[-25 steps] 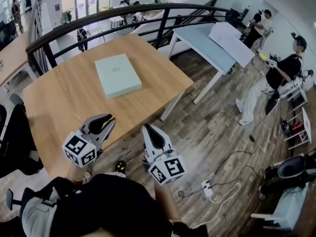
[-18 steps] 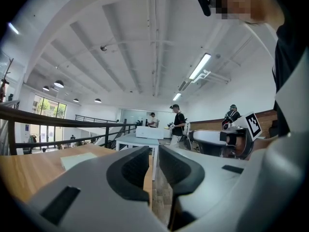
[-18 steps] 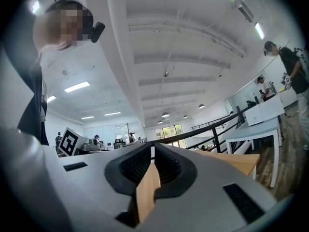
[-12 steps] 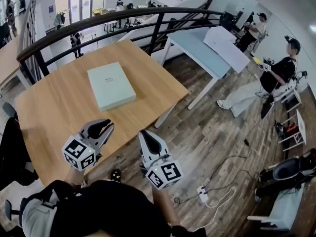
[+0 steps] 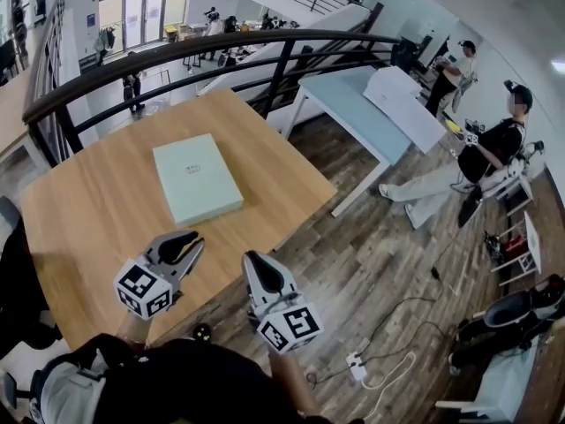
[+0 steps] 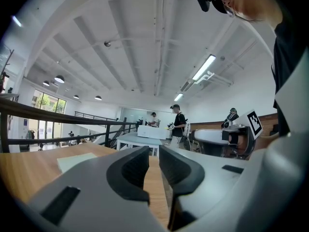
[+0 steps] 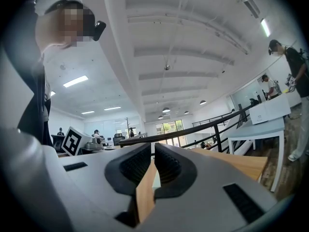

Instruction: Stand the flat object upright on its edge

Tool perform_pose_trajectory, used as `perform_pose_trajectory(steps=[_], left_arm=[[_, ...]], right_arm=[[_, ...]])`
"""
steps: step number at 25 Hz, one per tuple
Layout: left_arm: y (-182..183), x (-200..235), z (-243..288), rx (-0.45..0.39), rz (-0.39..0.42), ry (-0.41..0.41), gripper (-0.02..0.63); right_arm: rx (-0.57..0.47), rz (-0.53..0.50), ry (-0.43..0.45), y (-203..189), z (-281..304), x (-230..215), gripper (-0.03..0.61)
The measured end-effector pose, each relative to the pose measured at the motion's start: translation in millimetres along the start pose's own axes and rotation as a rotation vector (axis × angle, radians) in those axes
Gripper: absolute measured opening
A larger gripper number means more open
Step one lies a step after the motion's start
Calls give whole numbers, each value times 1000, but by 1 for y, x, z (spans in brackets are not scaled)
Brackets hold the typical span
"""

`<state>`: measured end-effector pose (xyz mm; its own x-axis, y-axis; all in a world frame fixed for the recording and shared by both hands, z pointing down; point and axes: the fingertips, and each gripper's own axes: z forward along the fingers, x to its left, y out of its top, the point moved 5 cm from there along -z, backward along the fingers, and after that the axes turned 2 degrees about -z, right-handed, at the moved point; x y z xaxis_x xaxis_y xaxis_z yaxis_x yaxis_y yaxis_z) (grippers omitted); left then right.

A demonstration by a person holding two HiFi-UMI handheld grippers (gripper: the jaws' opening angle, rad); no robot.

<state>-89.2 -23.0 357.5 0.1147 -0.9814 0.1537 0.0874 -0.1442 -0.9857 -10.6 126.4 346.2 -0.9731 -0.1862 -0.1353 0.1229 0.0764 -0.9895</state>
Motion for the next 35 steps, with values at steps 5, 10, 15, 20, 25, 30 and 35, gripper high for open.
perform_pose_trajectory(steps=[5, 10, 15, 20, 25, 30, 35], left_arm=[[-1, 30, 6, -8, -31, -6, 74], [-3, 58, 16, -9, -18, -6, 74], [0, 91, 12, -24, -38, 19, 74], [-8, 116, 8, -28, -81, 47, 74], [-11, 124, 9, -21, -71, 72, 74], [-14, 117, 1, -35, -38, 129, 74], [-24, 105, -7, -42, -63, 270, 74]], right_arm=[[22, -12, -19, -2, 28, -5, 34], [29, -48, -43, 0, 58, -17, 34], [46, -48, -17, -1, 96, -14, 34], [57, -54, -3, -7, 121, -18, 34], [65, -60, 11, -14, 127, -21, 34], [59, -71, 64, -22, 128, -26, 34], [57, -42, 186, -31, 132, -41, 34]])
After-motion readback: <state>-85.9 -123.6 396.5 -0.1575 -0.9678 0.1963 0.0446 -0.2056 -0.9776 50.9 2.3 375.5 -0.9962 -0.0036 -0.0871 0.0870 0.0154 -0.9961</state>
